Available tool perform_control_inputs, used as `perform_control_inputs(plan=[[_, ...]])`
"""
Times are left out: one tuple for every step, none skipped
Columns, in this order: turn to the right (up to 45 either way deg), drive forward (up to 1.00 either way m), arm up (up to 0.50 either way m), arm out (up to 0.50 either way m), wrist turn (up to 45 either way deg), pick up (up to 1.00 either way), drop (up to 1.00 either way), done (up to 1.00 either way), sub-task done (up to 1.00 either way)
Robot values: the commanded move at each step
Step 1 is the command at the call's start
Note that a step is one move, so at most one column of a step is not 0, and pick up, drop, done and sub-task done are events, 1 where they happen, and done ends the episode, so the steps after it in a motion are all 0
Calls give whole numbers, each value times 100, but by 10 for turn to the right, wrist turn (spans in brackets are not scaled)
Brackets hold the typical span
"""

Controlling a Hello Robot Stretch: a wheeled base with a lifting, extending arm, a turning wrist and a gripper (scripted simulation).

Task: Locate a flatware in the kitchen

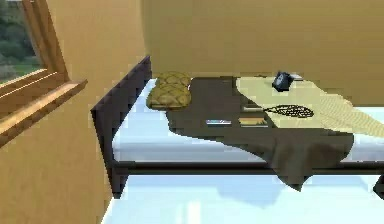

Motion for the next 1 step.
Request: perform_control_inputs(plan=[[450,0,0,0,0,0,0,0,0]])
